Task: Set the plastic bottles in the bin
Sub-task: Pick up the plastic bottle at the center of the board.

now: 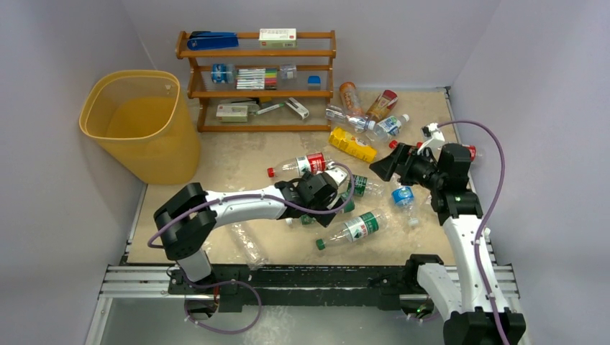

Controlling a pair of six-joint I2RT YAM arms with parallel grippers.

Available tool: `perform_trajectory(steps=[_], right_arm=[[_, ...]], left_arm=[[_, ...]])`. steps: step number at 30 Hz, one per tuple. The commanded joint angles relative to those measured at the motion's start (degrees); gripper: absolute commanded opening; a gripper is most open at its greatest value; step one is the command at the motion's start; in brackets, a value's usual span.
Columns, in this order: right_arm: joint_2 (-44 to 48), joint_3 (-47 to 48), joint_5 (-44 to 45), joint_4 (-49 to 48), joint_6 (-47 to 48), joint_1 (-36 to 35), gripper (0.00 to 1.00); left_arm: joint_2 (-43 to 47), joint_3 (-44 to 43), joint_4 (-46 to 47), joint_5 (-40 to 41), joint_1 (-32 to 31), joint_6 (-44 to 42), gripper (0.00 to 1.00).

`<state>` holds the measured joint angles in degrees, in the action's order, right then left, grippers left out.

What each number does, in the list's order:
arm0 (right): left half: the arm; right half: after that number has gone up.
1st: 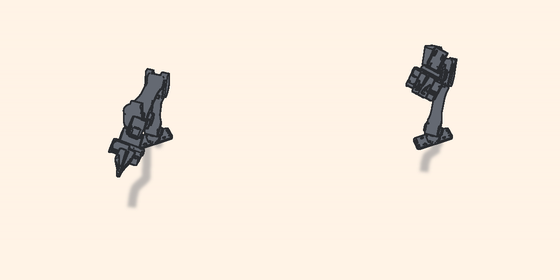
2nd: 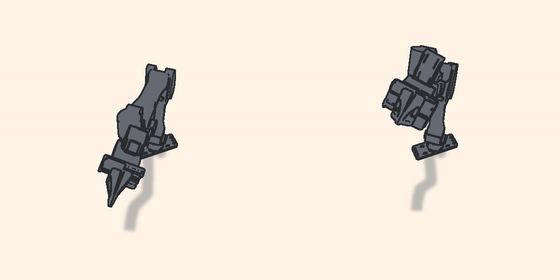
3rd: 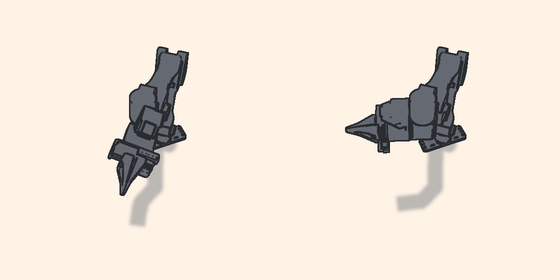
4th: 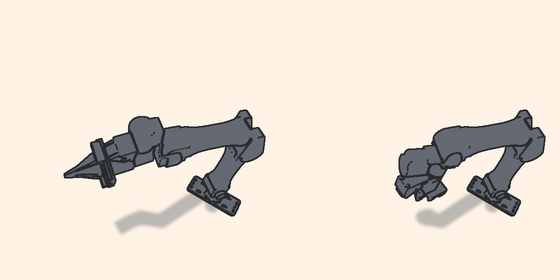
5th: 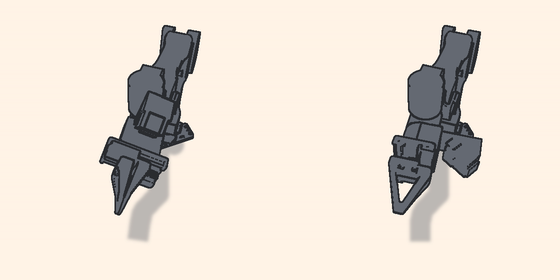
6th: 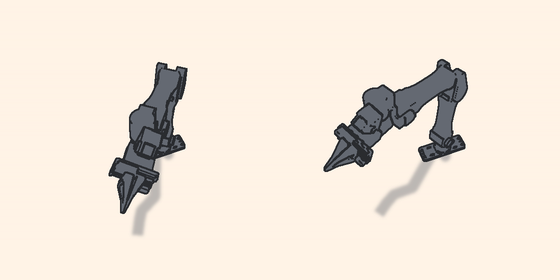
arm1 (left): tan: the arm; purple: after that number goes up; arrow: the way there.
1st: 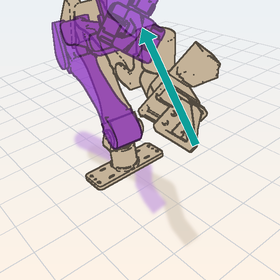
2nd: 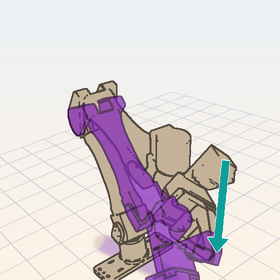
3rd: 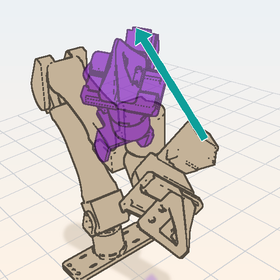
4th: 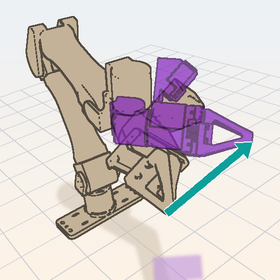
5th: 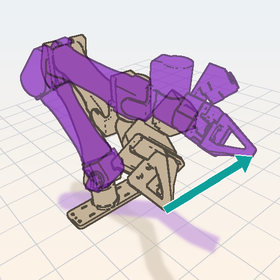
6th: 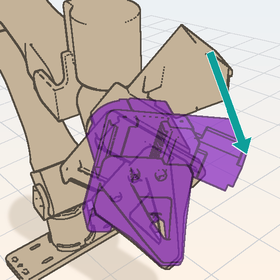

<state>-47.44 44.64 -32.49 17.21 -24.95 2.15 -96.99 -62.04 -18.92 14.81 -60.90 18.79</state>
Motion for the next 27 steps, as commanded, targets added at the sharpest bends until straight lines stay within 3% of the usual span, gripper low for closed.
perform_trajectory(steps=[1, 11, 27], right_arm=[[-0.11, 0.09, -0.76, -2.96, 0.77, -0.13, 1.00], [0.15, -1.49, -1.09, -3.54, 0.78, -0.13, 1.00], [2.36, -2.37, -1.33, -2.61, 0.59, -0.11, 1.00]], left_arm=[[-0.25, -1.65, 2.71, 0.67, -0.66, -1.67, 1.00], [-0.91, 0.34, 3.75, -0.98, -0.79, -0.36, 0.92], [4.46, 3.94, 0.97, -2.11, -0.83, 2.67, 0.52]])
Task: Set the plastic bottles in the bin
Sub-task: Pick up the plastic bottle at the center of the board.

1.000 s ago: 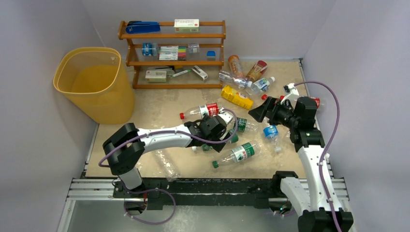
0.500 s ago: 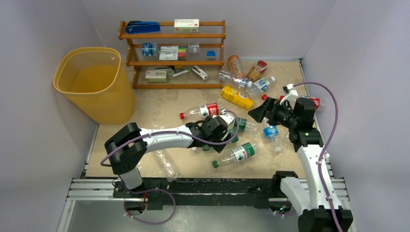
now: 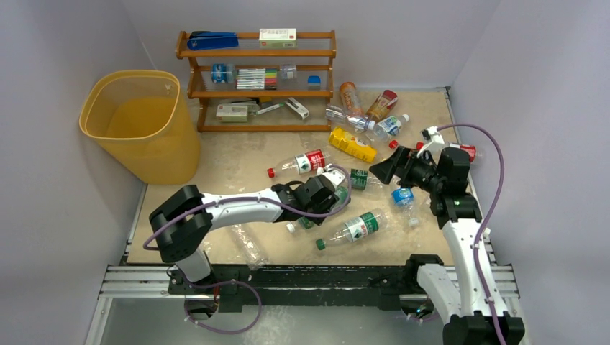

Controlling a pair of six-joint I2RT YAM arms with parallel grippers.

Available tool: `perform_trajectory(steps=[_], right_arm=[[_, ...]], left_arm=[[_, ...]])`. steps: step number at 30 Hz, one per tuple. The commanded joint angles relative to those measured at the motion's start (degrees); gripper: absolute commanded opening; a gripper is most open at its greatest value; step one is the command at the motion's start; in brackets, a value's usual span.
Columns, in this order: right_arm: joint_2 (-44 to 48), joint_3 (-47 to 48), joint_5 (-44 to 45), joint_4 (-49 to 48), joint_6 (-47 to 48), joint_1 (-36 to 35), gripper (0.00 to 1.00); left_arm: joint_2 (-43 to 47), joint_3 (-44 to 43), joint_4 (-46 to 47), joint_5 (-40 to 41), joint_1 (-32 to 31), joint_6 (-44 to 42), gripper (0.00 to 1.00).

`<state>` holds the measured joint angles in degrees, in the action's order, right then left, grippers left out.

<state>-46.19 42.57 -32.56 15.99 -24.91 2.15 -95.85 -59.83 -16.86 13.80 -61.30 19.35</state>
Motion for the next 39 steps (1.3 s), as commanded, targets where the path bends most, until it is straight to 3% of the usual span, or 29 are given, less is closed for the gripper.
perform_trajectory(steps=[1, 8, 15, 22, 25, 30, 39], right_arm=[[1.11, -0.25, -1.24, -1.35, 0.48, -0.11, 1.00], [1.68, -0.53, -1.63, -1.07, 0.27, -0.08, 1.00], [2.22, -1.05, -1.59, -0.66, 0.37, -0.13, 1.00], [2.00, -2.13, -1.80, -1.24, 0.41, -0.08, 1.00], [1.62, -2.42, -1.77, -1.72, 0.43, -0.13, 1.00], [1.20, -2.91, -1.78, -2.18, 0.56, -0.12, 1.00], [1.55, -4.28, -2.59, -3.46, -0.23, -0.13, 1.00]], left_arm=[[3.98, 1.87, -1.19, -1.14, -0.44, 2.25, 0.51], [6.22, 1.13, -1.25, -1.36, -0.47, 3.56, 0.50], [0.88, -0.18, -1.08, -2.27, -0.36, 3.63, 0.72], [-2.34, -0.55, 0.36, -3.23, -0.49, 3.74, 0.77], [-2.77, -0.68, 0.83, -3.06, -0.49, 3.80, 0.74], [-0.66, -2.20, -1.89, 1.61, -0.48, 4.25, 0.48], [9.24, -10.29, -12.90, 9.19, 2.97, 3.38, 0.48]])
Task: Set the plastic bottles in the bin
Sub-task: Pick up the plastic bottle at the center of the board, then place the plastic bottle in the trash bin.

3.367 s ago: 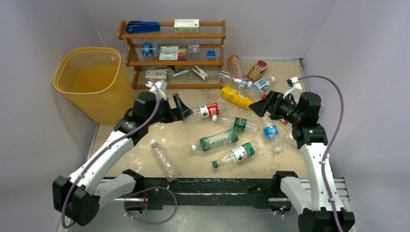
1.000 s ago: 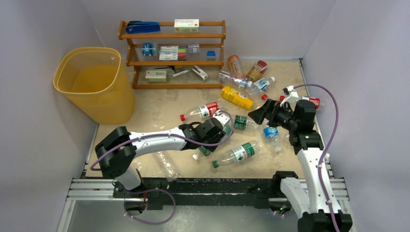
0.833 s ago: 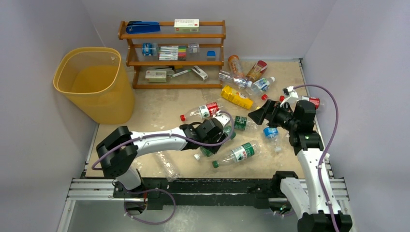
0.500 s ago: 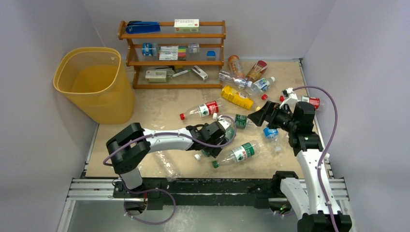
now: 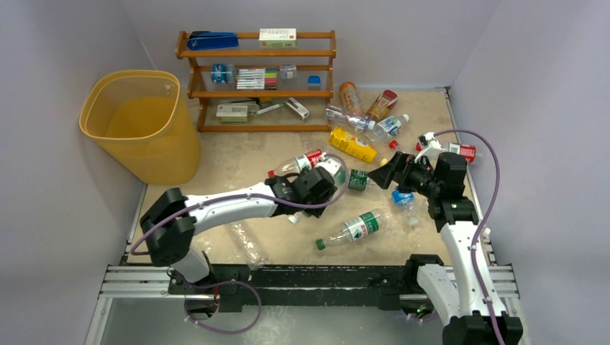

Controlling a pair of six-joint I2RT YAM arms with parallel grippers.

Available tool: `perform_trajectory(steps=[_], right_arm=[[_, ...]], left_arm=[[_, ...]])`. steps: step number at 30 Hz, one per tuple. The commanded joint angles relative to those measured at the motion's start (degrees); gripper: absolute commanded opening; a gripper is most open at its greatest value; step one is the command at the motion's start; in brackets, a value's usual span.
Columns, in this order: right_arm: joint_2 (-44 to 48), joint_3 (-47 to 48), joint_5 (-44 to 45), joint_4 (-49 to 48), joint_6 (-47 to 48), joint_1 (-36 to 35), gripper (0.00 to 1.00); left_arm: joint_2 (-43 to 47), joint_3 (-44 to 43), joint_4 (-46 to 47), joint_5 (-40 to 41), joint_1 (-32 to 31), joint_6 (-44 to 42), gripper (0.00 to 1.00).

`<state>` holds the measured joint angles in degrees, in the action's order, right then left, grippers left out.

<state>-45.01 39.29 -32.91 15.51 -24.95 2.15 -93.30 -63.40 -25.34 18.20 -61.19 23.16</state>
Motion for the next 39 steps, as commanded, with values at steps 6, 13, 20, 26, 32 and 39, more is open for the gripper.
perform_trajectory(steps=[6, 13, 20, 26, 32, 39], right_arm=[[0.20, -2.23, -3.87, -4.75, -0.96, -0.13, 1.00], [0.25, -2.48, -4.40, -5.61, -1.52, -0.13, 1.00], [1.11, -3.62, -4.70, -6.58, -2.49, -0.13, 1.00], [1.15, -4.17, -5.13, -6.98, -2.98, -0.13, 1.00], [1.33, -5.34, -5.31, -8.24, -3.73, -0.11, 1.00], [0.22, -5.84, -5.61, -9.25, -3.62, -0.12, 1.00]], left_arm=[[9.39, -15.01, -9.42, 3.84, 14.29, -3.70, 0.48], [9.54, -23.94, -12.78, 1.85, 24.26, -5.56, 0.47], [9.44, -33.64, -14.96, -0.90, 34.87, -5.80, 0.47], [8.46, -42.04, -16.21, -3.38, 43.81, -5.00, 0.47], [7.71, -47.24, -16.96, -5.01, 53.81, -4.88, 0.48], [7.50, -47.78, -16.13, -7.89, 67.74, -2.59, 0.48]])
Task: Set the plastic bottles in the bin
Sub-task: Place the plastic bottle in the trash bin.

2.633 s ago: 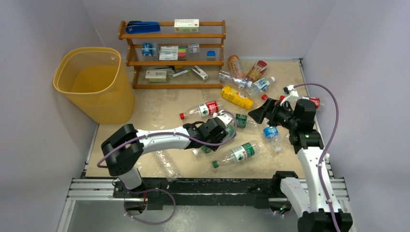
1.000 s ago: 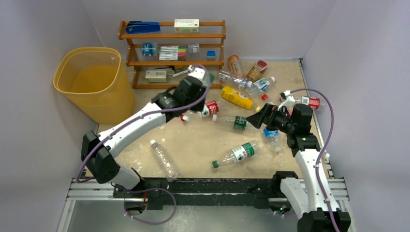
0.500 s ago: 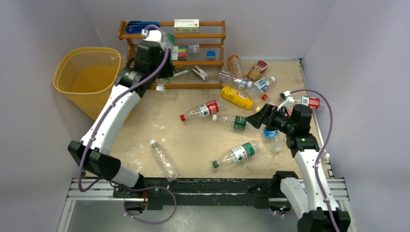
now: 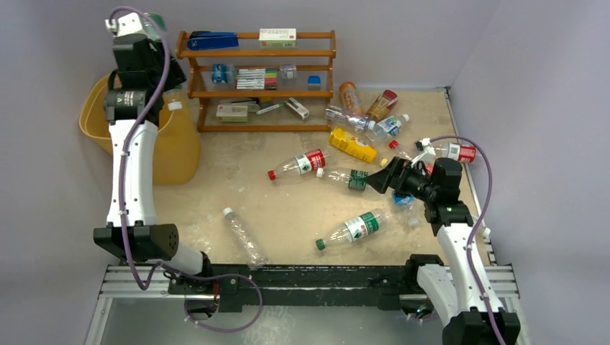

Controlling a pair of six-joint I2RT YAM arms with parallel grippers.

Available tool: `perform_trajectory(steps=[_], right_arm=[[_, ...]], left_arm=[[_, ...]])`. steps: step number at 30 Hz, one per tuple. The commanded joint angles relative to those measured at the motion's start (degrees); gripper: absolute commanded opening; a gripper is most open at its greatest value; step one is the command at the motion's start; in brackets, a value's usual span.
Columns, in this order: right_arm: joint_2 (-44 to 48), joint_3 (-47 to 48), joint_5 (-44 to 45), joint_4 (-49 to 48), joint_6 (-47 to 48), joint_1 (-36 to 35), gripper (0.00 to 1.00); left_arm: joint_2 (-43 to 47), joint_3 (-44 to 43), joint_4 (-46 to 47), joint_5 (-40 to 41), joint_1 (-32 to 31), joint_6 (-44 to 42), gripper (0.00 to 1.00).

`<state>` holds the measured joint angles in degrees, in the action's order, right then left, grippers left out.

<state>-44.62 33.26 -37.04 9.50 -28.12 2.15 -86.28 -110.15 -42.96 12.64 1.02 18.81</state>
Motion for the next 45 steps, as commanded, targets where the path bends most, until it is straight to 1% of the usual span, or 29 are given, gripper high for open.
perform_trajectory(steps=[1, 5, 11, 13, 16, 17, 19, 22, 26, 29, 32, 35, 37, 40, 45], right_arm=[[-0.40, 0.17, -1.58, -3.56, -0.52, -0.08, 1.00], [-0.92, -0.52, -1.84, -4.50, -0.98, -0.13, 1.00], [-0.58, -1.83, -2.08, -5.03, -1.31, -0.11, 1.00], [-0.75, -1.96, -2.18, -5.14, -1.28, -0.13, 1.00], [-1.35, -1.63, -2.36, -5.21, -1.15, -0.13, 1.00], [-1.42, -1.55, -2.38, -5.15, -1.02, -0.09, 1.00], [-1.73, -1.29, -2.43, -5.15, -0.94, -0.13, 1.00], [-2.12, -1.18, -2.67, -5.64, -0.94, -0.13, 1.00], [-3.58, -0.55, -3.01, -5.92, -0.70, -0.11, 1.00], [-4.55, 0.17, -2.97, -5.89, -0.44, -0.13, 1.00], [-5.30, 0.89, -2.96, -6.15, -0.42, -0.05, 1.00], [-6.10, 1.60, -2.70, -6.12, -0.07, -0.10, 1.00], [-6.63, 3.02, -1.84, -4.25, 1.38, -0.12, 1.00], [-6.95, 5.49, -1.49, -1.03, 2.71, -0.12, 1.00], [-5.68, 7.52, -1.46, 0.76, 2.15, -0.13, 1.00]], left_arm=[[0.59, -0.37, 2.08, -2.95, 7.19, 2.44, 0.48], [0.41, 1.13, 3.49, -2.52, 11.74, 3.82, 0.47], [0.37, 4.36, 5.37, 1.02, 14.37, 6.03, 0.48], [0.87, 6.04, 6.07, 3.84, 15.23, 6.59, 0.54], [2.60, 9.21, 7.94, 9.78, 15.63, 6.94, 0.74], [2.98, 9.46, 7.72, 11.42, 15.69, 6.87, 0.78], [3.48, 9.22, 7.19, 13.95, 15.69, 6.89, 0.85], [3.93, 8.07, 6.49, 14.17, 15.70, 7.62, 0.87], [4.50, 6.08, 5.36, 10.40, 15.69, 7.82, 0.87], [5.75, 6.16, 4.99, 4.92, 15.69, 8.27, 0.88], [7.88, 8.45, 5.67, -2.20, 15.42, 9.74, 0.88], [10.22, 11.20, 6.62, -7.51, 13.61, 10.69, 0.88], [11.59, 12.44, 6.71, -8.97, 10.64, 10.24, 0.88], [12.38, 12.77, 5.62, -9.72, 4.34, 9.11, 0.88], [14.89, 17.78, 8.22, -17.72, -2.13, 11.04, 0.88]])
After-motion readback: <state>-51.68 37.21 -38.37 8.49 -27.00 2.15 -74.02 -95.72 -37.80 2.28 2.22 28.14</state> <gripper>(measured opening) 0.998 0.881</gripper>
